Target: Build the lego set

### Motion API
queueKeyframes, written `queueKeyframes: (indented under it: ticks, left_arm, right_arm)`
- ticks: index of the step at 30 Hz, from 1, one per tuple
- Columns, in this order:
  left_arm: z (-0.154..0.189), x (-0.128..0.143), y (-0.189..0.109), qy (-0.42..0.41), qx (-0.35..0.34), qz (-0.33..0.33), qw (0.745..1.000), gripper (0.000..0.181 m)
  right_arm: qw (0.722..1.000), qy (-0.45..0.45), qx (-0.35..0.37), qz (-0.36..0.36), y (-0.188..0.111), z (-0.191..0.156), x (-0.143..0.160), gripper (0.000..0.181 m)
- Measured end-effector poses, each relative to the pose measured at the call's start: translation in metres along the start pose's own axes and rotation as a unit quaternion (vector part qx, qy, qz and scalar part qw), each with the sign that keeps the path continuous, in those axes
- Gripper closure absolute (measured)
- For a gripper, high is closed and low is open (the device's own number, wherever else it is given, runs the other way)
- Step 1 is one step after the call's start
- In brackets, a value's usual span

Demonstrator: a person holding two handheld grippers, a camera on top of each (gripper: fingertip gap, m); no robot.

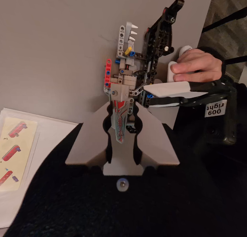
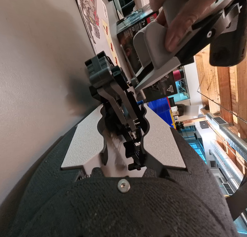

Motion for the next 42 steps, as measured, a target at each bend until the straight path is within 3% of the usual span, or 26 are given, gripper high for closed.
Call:
queueKeyframes:
  ticks: [10,19,29,42]
  left_arm:
    - [0.0002,-0.001,0.0059,0.026,0.005,-0.004,1.0,0.153]
    - [-0.0003,-0.0013,0.0067,-0.005,0.068,0.027,0.997,0.153]
    - [-0.0042,-0.0013,0.0048,0.035,0.004,0.044,0.998,0.153]
    - [-0.004,0.0005,0.0075,-0.018,0.073,0.063,0.995,0.152]
  right_arm:
    - [1.0,0.004,-0.002,0.004,0.0003,0.0,-0.0001,0.129]
    - [1.0,0.012,-0.003,0.008,0.0003,0.0001,0.0003,0.129]
    - [1.0,0.008,-0.002,0.006,0.0011,0.0003,-0.0001,0.13]
    - [1.0,0.004,-0.003,0.008,0.0013,0.0001,-0.0007,0.13]
Point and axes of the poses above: each gripper's, where its closed fingertips meet, y out along the fingers, x out of its underside, z = x × y across the jaws, the point moved 1 cm from there along -y, back along the fingers, and after that the axes turned 8 degrees about -x, right-handed, at the moved point
